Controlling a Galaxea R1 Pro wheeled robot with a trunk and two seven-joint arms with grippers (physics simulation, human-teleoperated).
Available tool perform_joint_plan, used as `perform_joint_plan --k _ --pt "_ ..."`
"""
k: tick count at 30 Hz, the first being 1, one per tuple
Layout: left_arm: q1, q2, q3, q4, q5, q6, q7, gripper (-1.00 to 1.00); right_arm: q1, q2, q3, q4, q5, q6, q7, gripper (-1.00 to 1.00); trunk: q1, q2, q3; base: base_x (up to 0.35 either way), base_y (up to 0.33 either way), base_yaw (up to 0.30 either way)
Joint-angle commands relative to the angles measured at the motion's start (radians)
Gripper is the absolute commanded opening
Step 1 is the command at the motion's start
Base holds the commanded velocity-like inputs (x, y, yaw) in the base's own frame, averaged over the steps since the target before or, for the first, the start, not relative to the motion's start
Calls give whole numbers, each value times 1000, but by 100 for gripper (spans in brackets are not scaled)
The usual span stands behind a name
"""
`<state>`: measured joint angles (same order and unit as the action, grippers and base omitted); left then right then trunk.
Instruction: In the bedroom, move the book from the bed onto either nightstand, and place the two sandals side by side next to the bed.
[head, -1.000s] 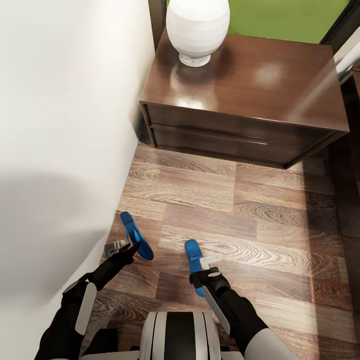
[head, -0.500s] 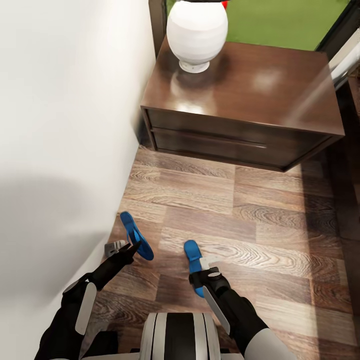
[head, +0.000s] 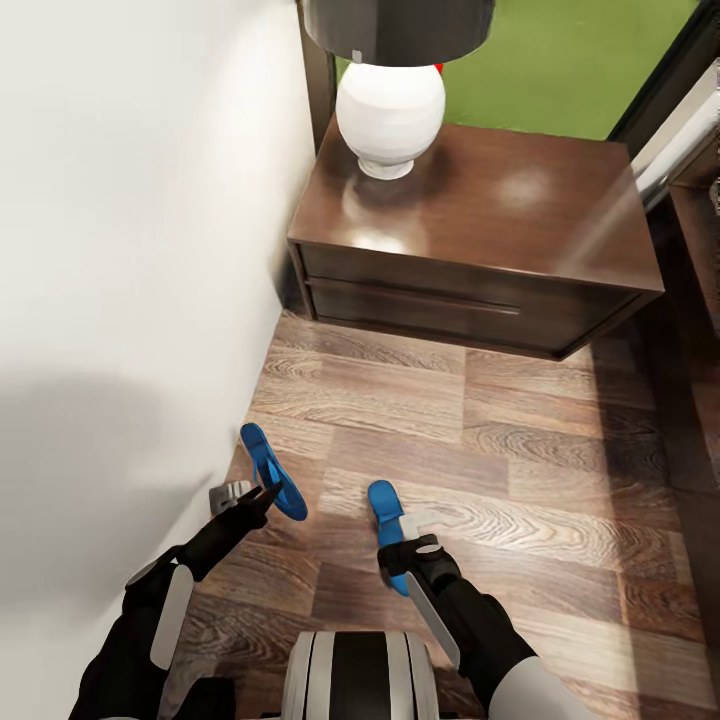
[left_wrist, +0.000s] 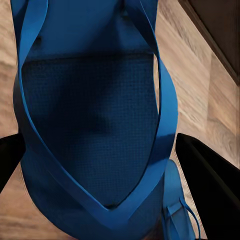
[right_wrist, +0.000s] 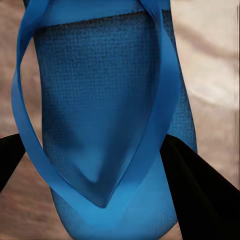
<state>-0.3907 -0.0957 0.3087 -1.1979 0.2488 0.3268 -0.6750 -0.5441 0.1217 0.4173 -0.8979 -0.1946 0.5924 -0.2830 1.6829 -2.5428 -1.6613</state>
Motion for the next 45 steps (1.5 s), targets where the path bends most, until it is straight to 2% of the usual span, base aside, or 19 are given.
perform_joint_plan --k 1,18,25,45 --pt "0 -1 3 0 6 9 -4 -100 0 -1 4 -1 -12 3 -12 -100 -1 0 3 0 0 0" --pt "0 0 3 -1 9 10 -6 -100 0 -2 4 -13 -15 3 -9 -100 -8 4 69 0 0 0" --pt "0 1 3 -1 9 11 -6 -100 0 -2 3 -77 -16 2 -8 -100 -11 6 96 0 0 0" --pt "0 0 3 0 9 10 -6 -100 1 -2 3 -99 -17 -2 -5 -100 -20 10 174 0 0 0"
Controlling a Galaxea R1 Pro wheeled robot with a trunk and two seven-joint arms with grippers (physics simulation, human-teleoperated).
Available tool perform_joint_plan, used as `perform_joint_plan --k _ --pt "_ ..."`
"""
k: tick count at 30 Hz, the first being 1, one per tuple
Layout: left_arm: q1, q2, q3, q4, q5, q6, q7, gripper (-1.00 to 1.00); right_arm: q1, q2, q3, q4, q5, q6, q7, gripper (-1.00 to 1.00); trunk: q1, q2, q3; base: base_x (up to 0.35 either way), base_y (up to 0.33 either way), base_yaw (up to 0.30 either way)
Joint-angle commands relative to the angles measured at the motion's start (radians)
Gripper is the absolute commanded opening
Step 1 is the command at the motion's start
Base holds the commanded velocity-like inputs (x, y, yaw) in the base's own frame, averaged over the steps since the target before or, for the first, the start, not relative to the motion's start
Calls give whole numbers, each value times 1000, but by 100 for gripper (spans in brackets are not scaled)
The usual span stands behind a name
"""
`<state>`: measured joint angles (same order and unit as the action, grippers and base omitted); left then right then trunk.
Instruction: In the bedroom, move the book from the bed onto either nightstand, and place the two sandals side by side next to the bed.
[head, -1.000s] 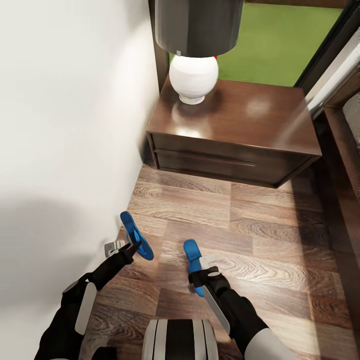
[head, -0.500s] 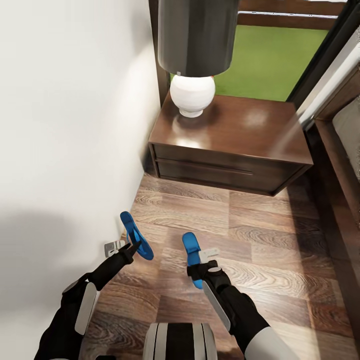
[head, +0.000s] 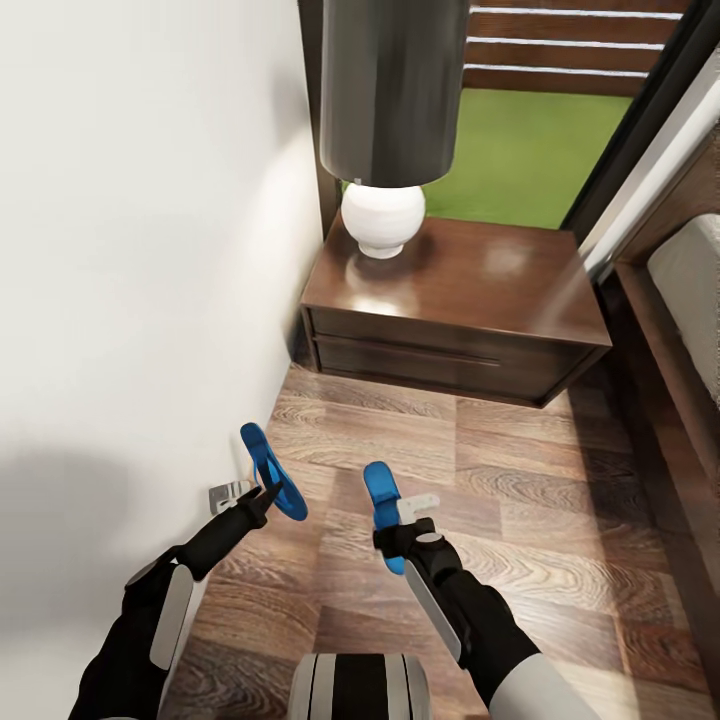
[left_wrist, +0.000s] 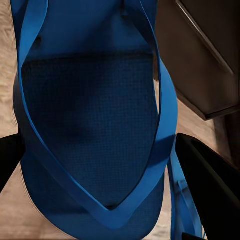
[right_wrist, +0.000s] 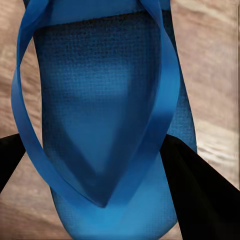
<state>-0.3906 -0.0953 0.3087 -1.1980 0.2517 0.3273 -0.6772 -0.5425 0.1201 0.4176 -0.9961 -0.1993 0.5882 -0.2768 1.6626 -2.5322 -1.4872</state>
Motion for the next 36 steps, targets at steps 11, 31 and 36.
perform_joint_plan --k 11,31,36 --pt "-1 -1 3 0 6 10 -4 -100 -1 0 3 -1 -12 2 -12 -100 -5 2 42 0 0 0" --pt "-1 -1 3 0 6 10 -4 -100 -1 0 3 -1 -12 4 -11 -100 -14 7 119 0 0 0" --pt "-1 -1 3 0 6 10 -4 -100 -1 0 3 -1 -12 4 -11 -100 -16 8 139 0 0 -168"
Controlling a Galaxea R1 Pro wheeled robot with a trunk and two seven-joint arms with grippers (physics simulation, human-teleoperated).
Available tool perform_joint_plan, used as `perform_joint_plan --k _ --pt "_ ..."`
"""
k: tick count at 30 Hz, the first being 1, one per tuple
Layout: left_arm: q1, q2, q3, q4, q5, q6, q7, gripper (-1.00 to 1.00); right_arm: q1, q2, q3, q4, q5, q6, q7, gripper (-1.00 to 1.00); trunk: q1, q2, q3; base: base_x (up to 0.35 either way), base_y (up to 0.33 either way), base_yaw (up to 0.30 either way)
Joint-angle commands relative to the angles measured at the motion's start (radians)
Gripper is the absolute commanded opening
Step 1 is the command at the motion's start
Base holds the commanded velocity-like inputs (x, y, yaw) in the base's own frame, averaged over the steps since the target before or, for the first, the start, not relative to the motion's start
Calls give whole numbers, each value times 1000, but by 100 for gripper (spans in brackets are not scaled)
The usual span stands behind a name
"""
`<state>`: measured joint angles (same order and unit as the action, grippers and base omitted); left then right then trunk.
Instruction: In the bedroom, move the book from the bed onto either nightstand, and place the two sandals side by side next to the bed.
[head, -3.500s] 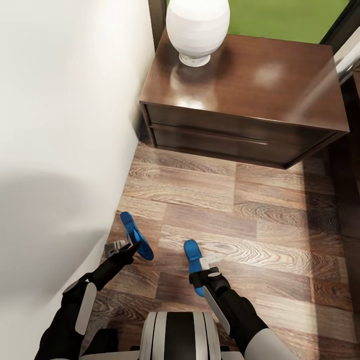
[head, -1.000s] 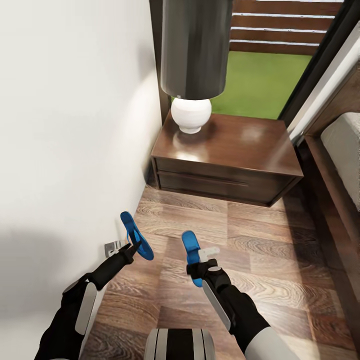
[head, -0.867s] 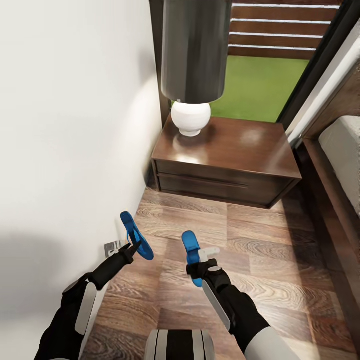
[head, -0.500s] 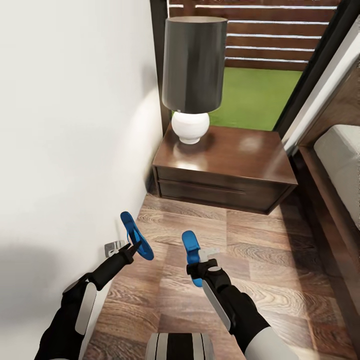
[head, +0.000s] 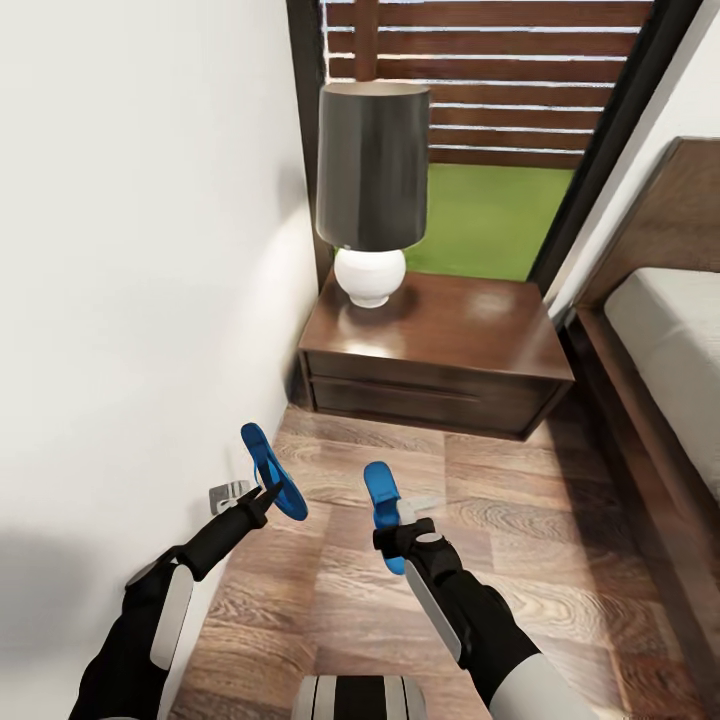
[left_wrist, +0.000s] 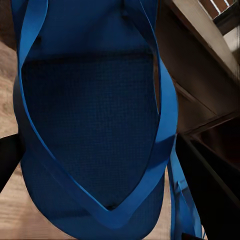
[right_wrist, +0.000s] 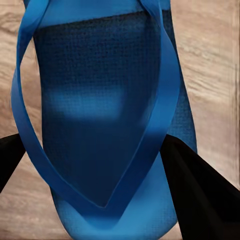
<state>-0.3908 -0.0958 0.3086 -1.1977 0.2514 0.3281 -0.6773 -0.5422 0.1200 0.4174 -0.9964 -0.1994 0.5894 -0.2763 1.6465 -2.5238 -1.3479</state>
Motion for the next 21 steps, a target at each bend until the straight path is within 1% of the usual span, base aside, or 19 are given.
perform_joint_plan --k 1,5,10,12,21 --pt "0 -1 3 0 6 9 -4 -100 -1 0 3 -1 -12 3 -12 -100 -1 0 3 0 0 -254" --pt "0 -1 3 0 6 9 -4 -100 -1 0 3 -1 -12 3 -12 -100 -2 1 19 0 0 -235" --pt "0 -1 3 0 6 9 -4 -100 -1 0 3 -1 -12 3 -11 -100 -5 2 38 0 0 -67" --pt "0 -1 3 0 6 9 -4 -100 -1 0 3 -1 -12 3 -11 -100 -6 3 46 0 0 -168" --pt "0 -1 3 0 6 9 -4 -100 -1 0 3 -1 -12 3 -11 -100 -10 5 81 0 0 -266"
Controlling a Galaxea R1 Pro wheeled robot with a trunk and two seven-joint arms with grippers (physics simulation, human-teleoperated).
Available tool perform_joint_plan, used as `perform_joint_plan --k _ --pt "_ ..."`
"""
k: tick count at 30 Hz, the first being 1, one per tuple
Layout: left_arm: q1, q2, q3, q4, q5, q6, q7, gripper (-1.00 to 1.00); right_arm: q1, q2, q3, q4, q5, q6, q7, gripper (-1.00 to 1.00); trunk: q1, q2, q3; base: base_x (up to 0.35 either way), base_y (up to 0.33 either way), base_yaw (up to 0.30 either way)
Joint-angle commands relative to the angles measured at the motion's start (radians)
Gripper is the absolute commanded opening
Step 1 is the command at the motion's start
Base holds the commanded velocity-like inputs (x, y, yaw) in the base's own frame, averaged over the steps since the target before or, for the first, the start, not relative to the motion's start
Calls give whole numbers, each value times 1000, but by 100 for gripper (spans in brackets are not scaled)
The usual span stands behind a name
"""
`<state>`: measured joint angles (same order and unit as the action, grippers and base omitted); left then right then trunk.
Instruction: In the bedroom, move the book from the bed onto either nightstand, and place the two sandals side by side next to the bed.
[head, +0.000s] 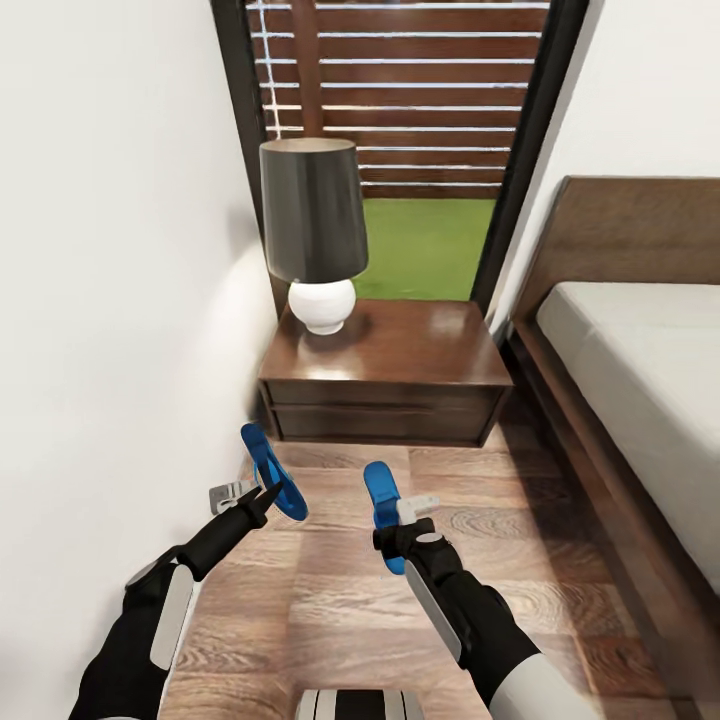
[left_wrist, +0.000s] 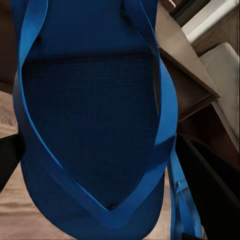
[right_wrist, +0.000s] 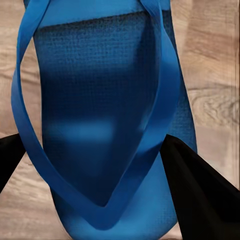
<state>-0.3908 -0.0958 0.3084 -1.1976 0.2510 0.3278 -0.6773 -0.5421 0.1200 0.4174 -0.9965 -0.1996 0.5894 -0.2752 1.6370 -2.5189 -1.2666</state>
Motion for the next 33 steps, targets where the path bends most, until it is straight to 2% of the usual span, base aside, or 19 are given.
perform_joint_plan --k 1,13,19,20,22,23,24,25,26,27,31,33 --pt "0 -1 3 0 7 9 -4 -100 -1 0 3 -1 -12 3 -12 -100 -1 0 3 0 0 -283" --pt "0 -1 2 0 7 9 -4 -100 -1 0 3 -1 -12 -3 -12 -100 -6 3 50 0 0 -282" --pt "0 -2 -6 7 1 8 4 -100 1 -1 1 3 -14 -7 -7 -100 -9 4 73 0 0 -64" --pt "0 -1 -5 7 -1 8 5 -100 2 -2 1 3 -25 -8 -5 -100 -9 4 77 0 0 -4" --pt "0 7 -2 10 -3 9 7 -100 3 -9 -1 9 -120 -8 12 -100 -10 5 84 0 0 -1" --pt "1 15 -2 12 -5 9 7 -100 4 -23 -1 12 -157 -9 29 -100 -10 5 88 0 0 0" --pt "6 30 -2 29 -14 8 8 -100 5 -65 0 15 -217 -9 75 -100 -11 5 92 0 0 0" --pt "11 35 -1 47 -22 7 7 -100 5 -91 0 16 -235 -10 101 -100 -11 6 96 0 0 0" --pt "22 49 -1 92 -45 3 6 -100 6 -137 1 24 -253 -11 145 -100 -12 6 100 0 0 0" --pt "29 65 -1 145 -75 -1 3 -100 7 -165 1 61 -260 -11 166 -100 -12 6 104 0 0 0" --pt "32 87 -2 242 -136 -38 0 -100 7 -186 0 158 -265 -11 184 -100 -14 7 119 0 0 0" --pt "33 93 -2 292 -168 -78 0 -100 7 -223 0 192 -266 -11 219 -100 -15 7 127 0 0 0"
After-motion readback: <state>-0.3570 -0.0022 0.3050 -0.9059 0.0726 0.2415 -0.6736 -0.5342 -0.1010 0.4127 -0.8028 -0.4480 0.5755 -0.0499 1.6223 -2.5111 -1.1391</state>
